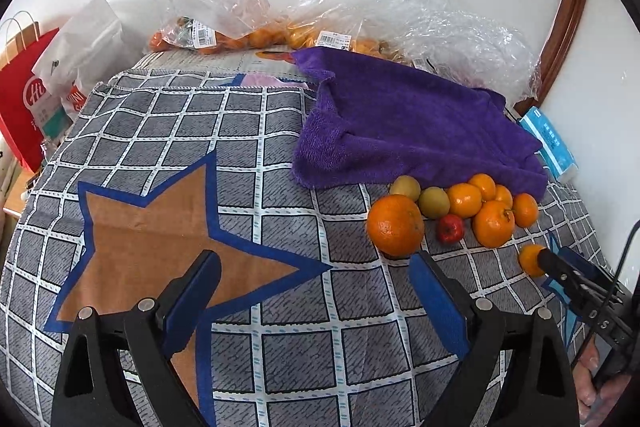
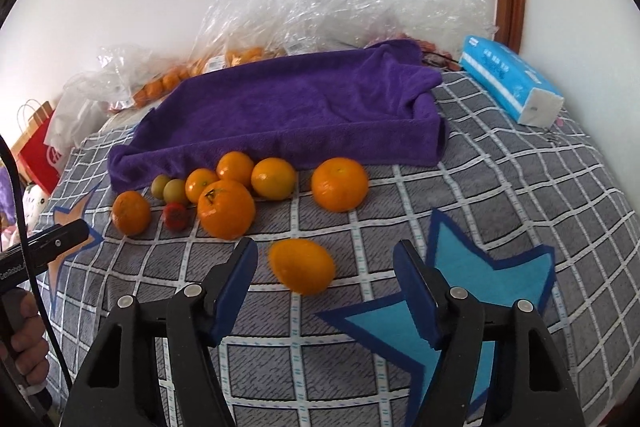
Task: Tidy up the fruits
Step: 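Grasp the large orange with the left tool while the right tool grasps the oval orange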
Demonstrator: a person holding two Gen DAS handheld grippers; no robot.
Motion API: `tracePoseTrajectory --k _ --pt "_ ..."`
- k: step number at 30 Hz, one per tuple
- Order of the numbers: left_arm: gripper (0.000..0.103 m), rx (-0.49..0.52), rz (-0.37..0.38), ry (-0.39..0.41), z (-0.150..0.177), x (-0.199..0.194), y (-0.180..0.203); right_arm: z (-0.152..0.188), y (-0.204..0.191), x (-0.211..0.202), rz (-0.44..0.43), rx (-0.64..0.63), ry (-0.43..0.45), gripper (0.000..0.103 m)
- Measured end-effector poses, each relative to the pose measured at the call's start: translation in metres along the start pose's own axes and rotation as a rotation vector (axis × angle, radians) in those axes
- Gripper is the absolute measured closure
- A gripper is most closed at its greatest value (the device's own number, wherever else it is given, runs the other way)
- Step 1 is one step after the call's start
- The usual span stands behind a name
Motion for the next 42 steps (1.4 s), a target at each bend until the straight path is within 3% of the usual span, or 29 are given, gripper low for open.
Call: tracePoseTrajectory --k 2,6,7,13,17,22,32,35,42 --pt "0.01 -0.001 0.011 -0.002 0.0 0.0 0.003 0.004 -0.004 0.009 0.006 -0.019 -0.028 0.036" --pt "0.014 0.008 0.046 -0.004 -0.002 0.003 0.016 0.015 -0.011 0.023 0.006 -0.057 -0.095 0.062" --pt "0.015 0.013 0.049 -0.006 -0.002 0.006 0.02 0.014 -0.011 0.022 0.019 -0.075 -0.082 0.063" --pt "0.026 0.006 0.068 -0.042 -0.006 0.027 0.039 0.012 -0.006 0.018 0.021 -0.096 -0.052 0.064" --pt "0.03 0.03 0.038 -0.043 -0.011 0.039 0.046 0.004 0.006 0.016 0.049 -0.08 -0.035 0.064" --pt "0.046 0.071 0.022 -0.015 -0.011 0.049 0.049 0.001 0.013 0.025 0.049 -0.063 -0.042 0.064" --pt "0.051 0.031 0.063 0.002 -0.012 0.047 0.046 0.004 0.003 0.029 0.087 -0.136 -0.045 0.065" --pt "0.064 0.005 0.077 0.011 -0.01 0.044 0.045 0.004 0.003 0.03 0.086 -0.136 -0.05 0.065" --pt "0.064 -0.047 0.078 0.034 -0.012 0.039 0.037 0.004 0.003 0.026 0.084 -0.13 -0.028 0.069"
Point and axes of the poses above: each gripper's, at about its wrist camera, not at the fingertips, and x roughly the way its jaws point, y to its right, z to its underside, the point moved 10 cm from there along x, roughly the way its jaws point, and after that the axes turned 2 degrees about x, right-handed, at the moved point
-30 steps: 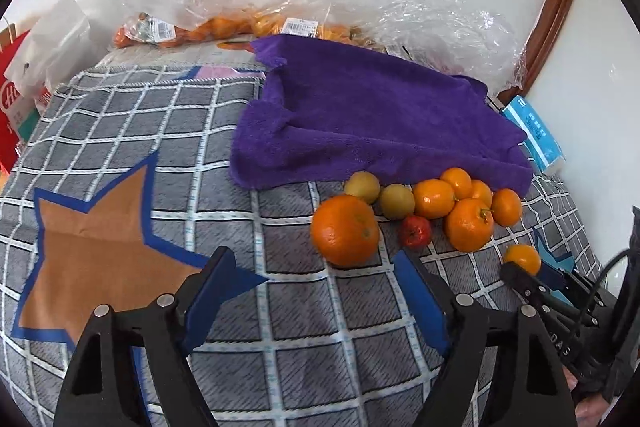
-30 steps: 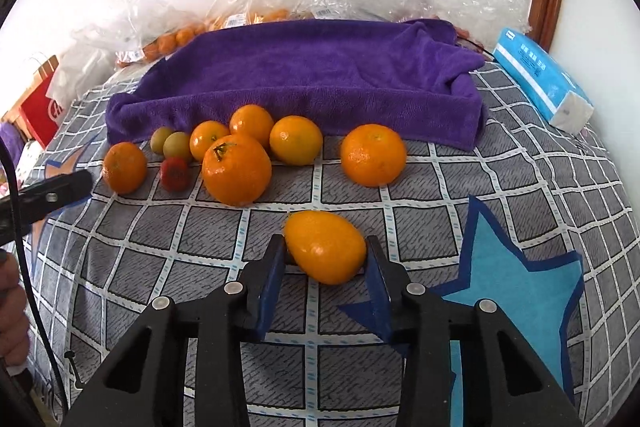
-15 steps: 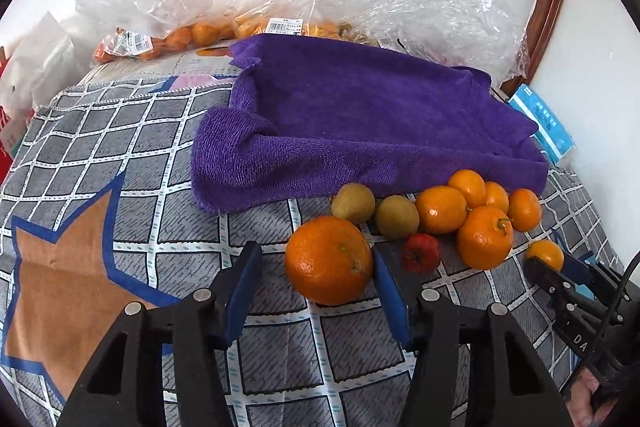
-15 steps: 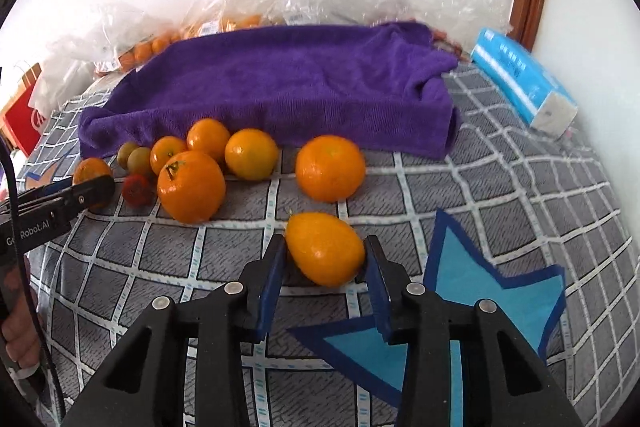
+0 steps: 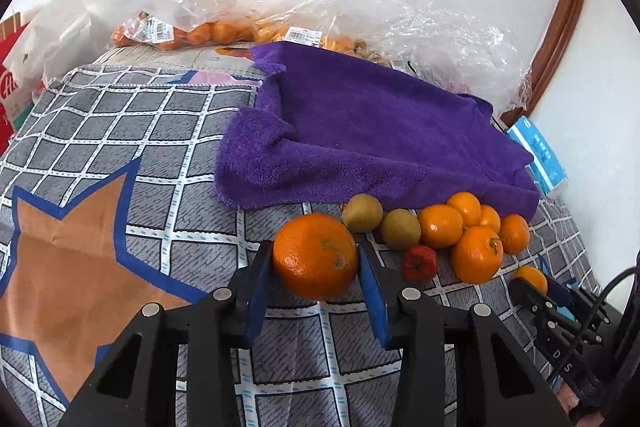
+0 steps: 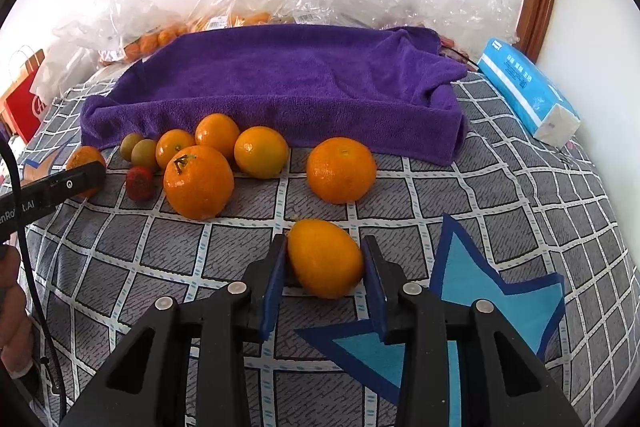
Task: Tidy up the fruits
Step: 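Grasp the large orange with the left tool while the right tool grasps the oval orange, then lift the large orange with the left tool while the right tool carries the oval orange over the purple towel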
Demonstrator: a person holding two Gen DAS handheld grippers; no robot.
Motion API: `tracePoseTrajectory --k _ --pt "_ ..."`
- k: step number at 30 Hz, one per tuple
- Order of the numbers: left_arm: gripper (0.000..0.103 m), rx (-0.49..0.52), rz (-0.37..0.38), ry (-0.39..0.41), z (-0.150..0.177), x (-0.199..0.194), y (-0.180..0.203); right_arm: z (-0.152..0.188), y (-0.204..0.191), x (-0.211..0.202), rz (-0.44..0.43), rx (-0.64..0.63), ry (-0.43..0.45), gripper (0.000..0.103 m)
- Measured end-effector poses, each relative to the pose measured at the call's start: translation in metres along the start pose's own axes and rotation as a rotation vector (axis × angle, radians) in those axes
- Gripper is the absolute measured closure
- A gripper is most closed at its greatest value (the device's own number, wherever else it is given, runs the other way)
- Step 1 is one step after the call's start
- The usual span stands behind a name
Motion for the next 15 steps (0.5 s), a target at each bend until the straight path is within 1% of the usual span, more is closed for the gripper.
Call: tracePoseTrajectory --k 9,12,15 --pt "0.064 -0.108 0.046 0.043 -0.008 -0.01 -0.015 -0.005 0.003 -0.011 -0.031 0.034 0.052 0.07" --pt "0.064 -0.116 0.043 0.053 -0.009 -0.012 -0.017 -0.007 0.008 -0.016 -0.031 0.065 0.08 0.07" --pt "0.064 -0.115 0.022 0.075 -0.012 -0.018 -0.019 -0.008 0.012 -0.017 -0.033 0.105 0.08 0.07"
Point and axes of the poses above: each gripper's, at about its wrist camera, not at the fingertips, and x roughly the way its jaws point, y to its right, z to its underside, the point moved 10 cm from there along x, roughly the way its jaws point, and after that the axes turned 2 degrees about x, right-handed, at the moved point
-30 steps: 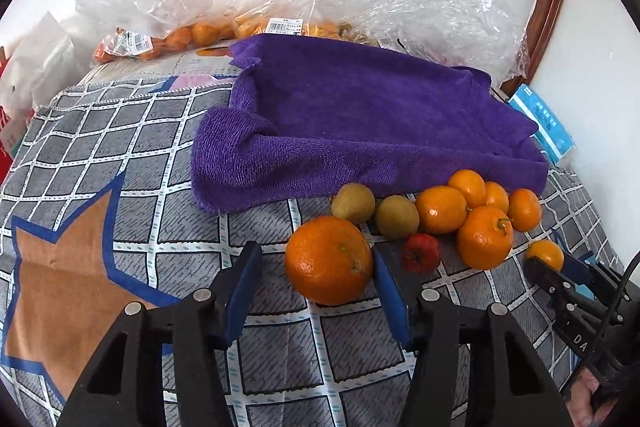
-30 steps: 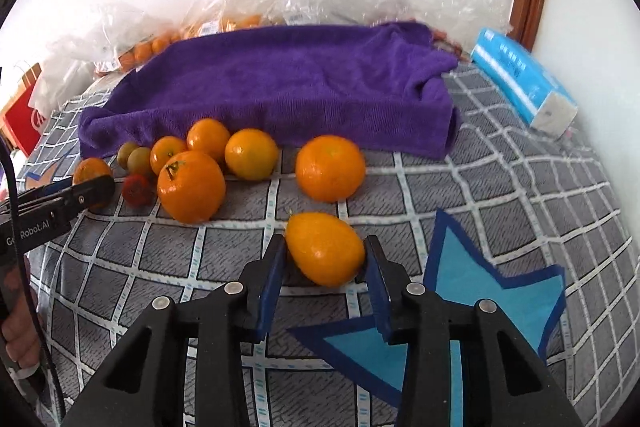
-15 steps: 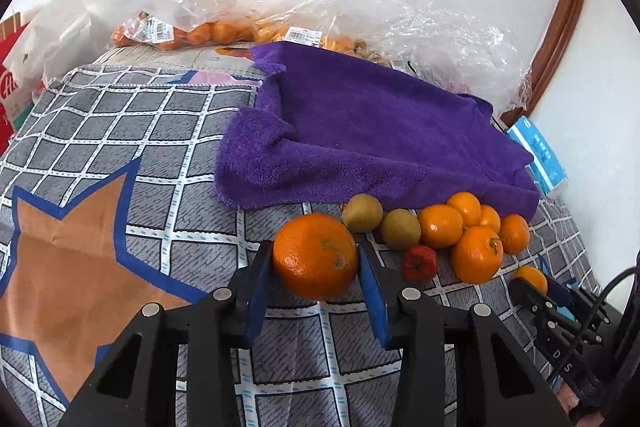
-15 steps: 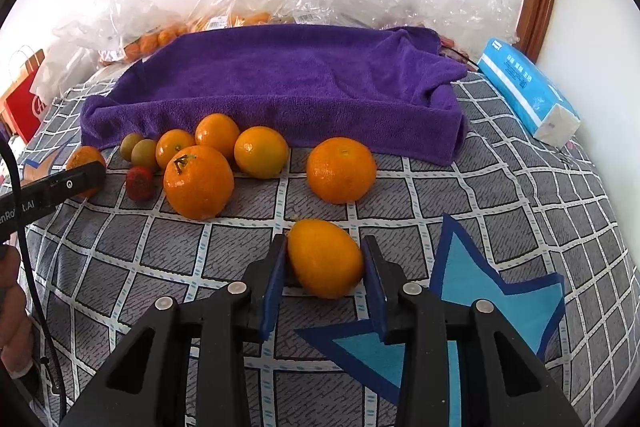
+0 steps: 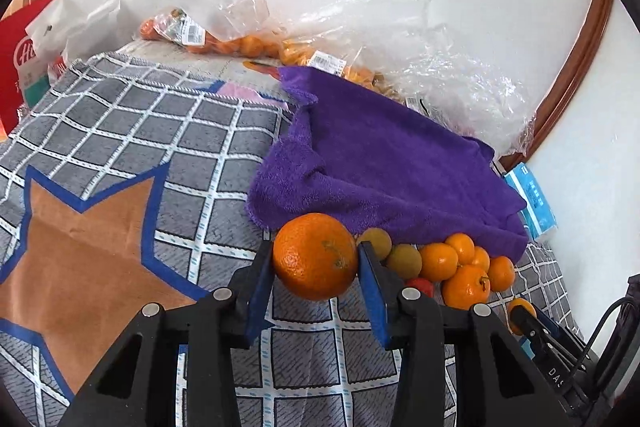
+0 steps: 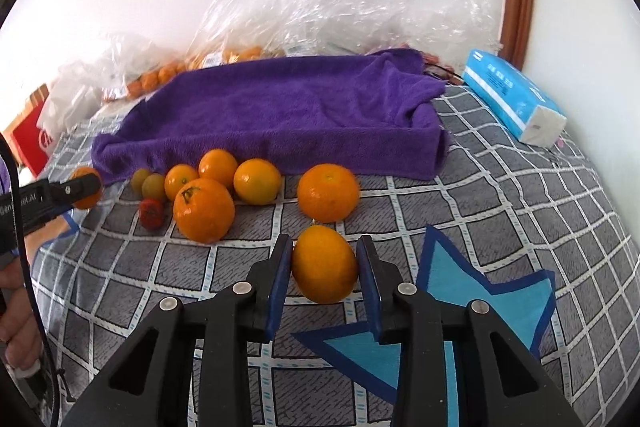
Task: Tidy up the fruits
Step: 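Lift the large orange with the left tool while the right tool carries the oval orange over the purple towel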
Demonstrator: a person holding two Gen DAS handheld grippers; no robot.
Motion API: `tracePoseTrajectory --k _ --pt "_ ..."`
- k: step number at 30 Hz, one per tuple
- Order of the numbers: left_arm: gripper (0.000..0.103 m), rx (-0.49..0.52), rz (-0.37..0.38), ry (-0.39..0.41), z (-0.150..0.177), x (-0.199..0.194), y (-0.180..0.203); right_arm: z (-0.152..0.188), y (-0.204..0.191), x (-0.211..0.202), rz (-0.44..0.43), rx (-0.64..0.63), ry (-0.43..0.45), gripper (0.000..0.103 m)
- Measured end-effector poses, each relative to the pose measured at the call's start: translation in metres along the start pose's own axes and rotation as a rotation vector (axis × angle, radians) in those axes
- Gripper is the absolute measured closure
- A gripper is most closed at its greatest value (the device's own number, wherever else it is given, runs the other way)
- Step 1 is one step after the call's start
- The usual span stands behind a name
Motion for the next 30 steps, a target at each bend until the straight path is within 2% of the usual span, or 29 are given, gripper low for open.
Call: tracePoseTrajectory --k 8,13,16,24,30 --pt "0.064 0.027 -0.048 0.048 -0.016 -0.033 0.0 -0.009 -0.003 -0.011 -0.017 0.016 0.005 0.07" --pt "0.064 0.036 -0.028 0.056 -0.036 -0.045 0.007 -0.031 -0.018 -0.02 -0.05 -0.007 0.03 0.07" --pt "0.064 0.059 -0.049 0.069 -0.049 -0.049 0.012 -0.05 -0.029 -0.023 -0.068 -0.032 0.056 0.07" --pt "0.064 0.065 -0.061 0.108 -0.089 -0.038 0.027 -0.101 -0.046 -0.015 -0.108 -0.015 0.11 0.07" --pt "0.064 0.04 -0.056 0.116 -0.116 -0.016 0.031 -0.134 -0.049 0.002 -0.1 -0.017 0.135 0.07"
Point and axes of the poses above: each gripper's, at about its wrist camera, not at the fingertips, and x roughly the way its jaws point, y to its right, z to its underside, the point moved 10 cm from there along x, roughly the way its jaws point, and after that the axes turned 2 degrees about x, right-handed, at the moved point
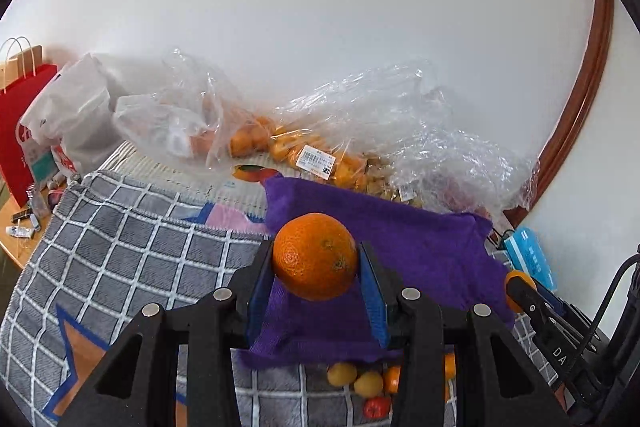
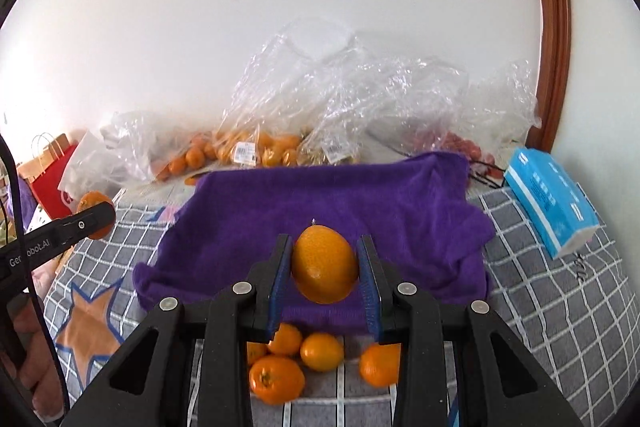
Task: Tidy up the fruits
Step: 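Lift the large orange with the left tool while the right tool carries the oval orange over the purple towel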
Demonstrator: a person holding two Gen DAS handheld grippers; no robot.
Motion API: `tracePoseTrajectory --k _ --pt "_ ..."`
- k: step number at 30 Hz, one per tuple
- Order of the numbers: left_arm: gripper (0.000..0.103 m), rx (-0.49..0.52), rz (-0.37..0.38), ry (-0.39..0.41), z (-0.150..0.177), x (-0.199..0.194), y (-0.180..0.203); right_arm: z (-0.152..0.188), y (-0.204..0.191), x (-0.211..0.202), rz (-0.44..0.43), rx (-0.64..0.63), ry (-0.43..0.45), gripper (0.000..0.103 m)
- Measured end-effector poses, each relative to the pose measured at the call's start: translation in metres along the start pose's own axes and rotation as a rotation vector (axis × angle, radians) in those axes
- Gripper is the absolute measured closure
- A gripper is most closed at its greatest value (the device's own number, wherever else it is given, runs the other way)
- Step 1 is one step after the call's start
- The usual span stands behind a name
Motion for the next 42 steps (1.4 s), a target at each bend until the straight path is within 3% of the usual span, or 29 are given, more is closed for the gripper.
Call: tracePoseTrajectory --k 8,16,24,30,42 --pt "0.064 -0.039 -0.007 -0.013 -0.005 0.041 -0.004 -0.027 0.012 0.038 0.025 0.024 0.016 0.07" --pt "0.064 0.003 -0.02 -0.042 0.018 0.071 -0.008 0.004 0.024 0.084 0.036 0.044 -0.083 0.07" --pt "0.064 -0.011 -0.008 -0.048 0.028 0.084 -0.008 0.005 0.052 0.087 0.088 0.056 -0.06 0.07" --pt "0.064 -0.016 0.001 -0.043 0.03 0.087 -0.01 0.014 0.07 0.101 0.087 0.108 -0.1 0.07" --pt "0.064 -0.007 0.013 -0.046 0.033 0.091 -0.009 0.024 0.061 0.111 0.092 0.061 -0.136 0.07"
Point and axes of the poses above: each gripper's, at about its wrist camera, not at the fingertips, and x roughly the way its jaws point, y to its right, z to its underside, the point moved 10 cm from there along x, roughly the way its jaws point, and after that the axes turned 2 degrees about x, right-handed, at the moved point
